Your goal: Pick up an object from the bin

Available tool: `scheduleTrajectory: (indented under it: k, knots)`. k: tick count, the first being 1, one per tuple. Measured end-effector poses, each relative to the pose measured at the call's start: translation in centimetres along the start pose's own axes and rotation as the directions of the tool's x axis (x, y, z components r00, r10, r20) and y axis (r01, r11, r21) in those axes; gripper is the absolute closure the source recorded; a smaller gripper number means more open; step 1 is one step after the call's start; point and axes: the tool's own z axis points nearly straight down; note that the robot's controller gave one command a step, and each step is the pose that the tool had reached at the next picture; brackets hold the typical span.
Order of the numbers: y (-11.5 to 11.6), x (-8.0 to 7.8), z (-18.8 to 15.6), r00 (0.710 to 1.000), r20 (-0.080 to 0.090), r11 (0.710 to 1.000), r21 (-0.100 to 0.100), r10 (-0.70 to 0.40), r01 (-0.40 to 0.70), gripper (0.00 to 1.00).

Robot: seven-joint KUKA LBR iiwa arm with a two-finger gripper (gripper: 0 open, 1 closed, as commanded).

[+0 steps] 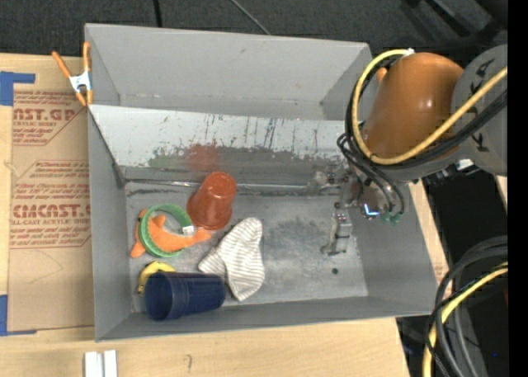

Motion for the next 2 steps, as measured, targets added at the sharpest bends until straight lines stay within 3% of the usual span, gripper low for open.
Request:
scheduleTrajectory:
  k: [1, 2]
  knots:
    - [3.6, -4.0, 3.7, 0.999, 0.01, 0.999, 0.002, -0.047, 0.047, 0.0]
    - [4.9, -5.1, 5.0, 0.998, 0.01, 0.998, 0.001, -0.066, 0.066, 0.0]
